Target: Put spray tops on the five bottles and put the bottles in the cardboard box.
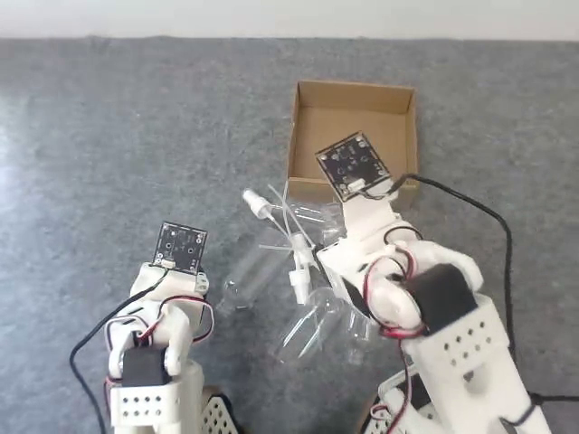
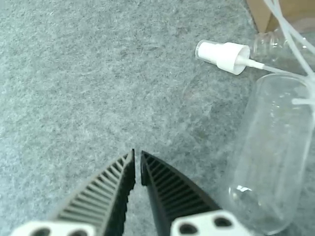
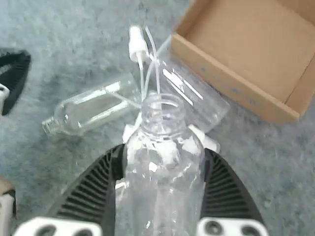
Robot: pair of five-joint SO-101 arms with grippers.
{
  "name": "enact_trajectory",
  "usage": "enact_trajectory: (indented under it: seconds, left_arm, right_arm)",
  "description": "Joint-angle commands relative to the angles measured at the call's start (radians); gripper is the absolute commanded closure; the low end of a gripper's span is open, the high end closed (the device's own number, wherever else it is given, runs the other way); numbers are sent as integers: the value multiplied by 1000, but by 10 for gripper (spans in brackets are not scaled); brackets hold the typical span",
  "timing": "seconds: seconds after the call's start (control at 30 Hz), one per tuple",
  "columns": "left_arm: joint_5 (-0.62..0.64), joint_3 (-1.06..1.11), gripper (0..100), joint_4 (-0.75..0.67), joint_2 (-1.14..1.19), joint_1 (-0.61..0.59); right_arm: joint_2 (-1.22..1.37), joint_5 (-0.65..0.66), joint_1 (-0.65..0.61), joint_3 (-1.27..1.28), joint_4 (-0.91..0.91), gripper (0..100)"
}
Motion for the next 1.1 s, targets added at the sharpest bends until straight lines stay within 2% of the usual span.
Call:
enact_trajectory:
  seconds: [0.0, 0.27, 0.67, 0.93, 1.07]
  left_arm:
    - [-11, -7, 981, -26, -18, -3]
    - [-11, -7, 981, -26, -18, -3]
    - [-11, -7, 981, -26, -18, -3]
    - [-11, -7, 981, -28, -18, 2]
    - [-12, -7, 981, -28, -18, 3]
  right_arm:
    - [-71, -23, -18, -11, -61, 908]
    - [-110, -17, -15, 18, -116, 907]
    - [-110, -15, -19, 210, -496, 908]
    - [-234, -21, -15, 267, -493, 905]
    - [-317, -21, -16, 358, -585, 907]
